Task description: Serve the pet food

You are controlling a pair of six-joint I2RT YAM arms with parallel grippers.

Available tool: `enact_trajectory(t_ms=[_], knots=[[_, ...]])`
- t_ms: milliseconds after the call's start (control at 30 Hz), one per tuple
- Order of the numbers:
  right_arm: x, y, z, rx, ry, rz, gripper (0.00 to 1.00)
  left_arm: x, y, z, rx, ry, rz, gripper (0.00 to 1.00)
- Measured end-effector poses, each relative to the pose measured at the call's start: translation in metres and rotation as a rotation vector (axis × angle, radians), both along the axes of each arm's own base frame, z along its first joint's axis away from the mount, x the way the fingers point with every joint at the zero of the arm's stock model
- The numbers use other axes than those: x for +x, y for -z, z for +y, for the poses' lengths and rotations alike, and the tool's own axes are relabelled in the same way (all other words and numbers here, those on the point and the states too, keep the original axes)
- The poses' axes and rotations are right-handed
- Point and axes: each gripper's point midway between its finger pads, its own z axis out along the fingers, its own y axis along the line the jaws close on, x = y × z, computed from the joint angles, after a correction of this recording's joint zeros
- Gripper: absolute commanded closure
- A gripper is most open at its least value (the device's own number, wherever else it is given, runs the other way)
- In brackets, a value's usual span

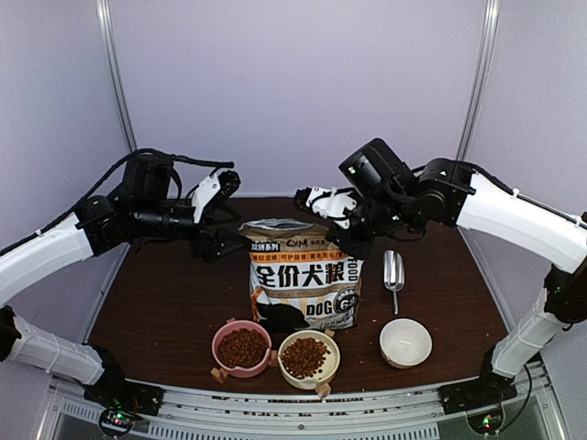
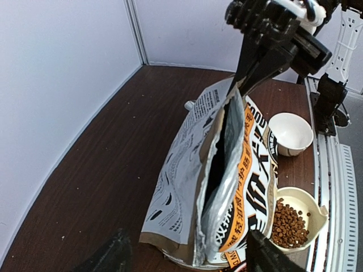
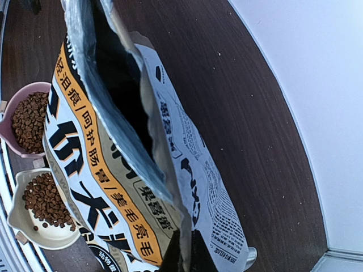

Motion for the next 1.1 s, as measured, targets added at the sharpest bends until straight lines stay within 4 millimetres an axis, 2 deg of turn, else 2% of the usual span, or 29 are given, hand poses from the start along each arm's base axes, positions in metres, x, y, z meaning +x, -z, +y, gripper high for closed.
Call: enact_trajectory(t_ms=[267,333,533,700,767,833,933,1000,1100], knots=[[-0.002,-0.002,0.004,0.027,-0.003,0.012,0.72,-0.005,-0.027,0.014,-0.075,-0.037,-0.048,0.13],[-0.003,-0.003,0.005,0.034,-0.007,0.017,0.70,-0.003,-0.036,0.023,-0.102,-0.065,-0.060,0.12],[-0.007,-0.008,0.005,0.050,-0.013,0.020,0.64,0.021,-0.060,0.069,-0.158,-0.226,-0.070,0.08],[-0.008,-0.014,0.003,0.064,-0.012,0.011,0.63,0.038,-0.073,0.110,-0.198,-0.376,-0.092,0.05],[-0.008,-0.014,0.003,0.066,-0.012,0.010,0.63,0.043,-0.067,0.121,-0.205,-0.417,-0.088,0.05],[-0.008,-0.014,0.003,0.065,-0.013,0.009,0.64,0.050,-0.051,0.127,-0.189,-0.451,-0.055,0.06],[-0.006,-0.017,0.006,0.065,-0.017,0.004,0.67,0.060,-0.029,0.127,-0.156,-0.475,0.003,0.06],[-0.003,-0.019,0.011,0.067,-0.022,-0.003,0.71,0.065,-0.021,0.127,-0.144,-0.483,0.024,0.06],[0.001,-0.019,0.018,0.064,-0.027,-0.007,0.73,0.066,-0.020,0.127,-0.143,-0.486,0.029,0.06]])
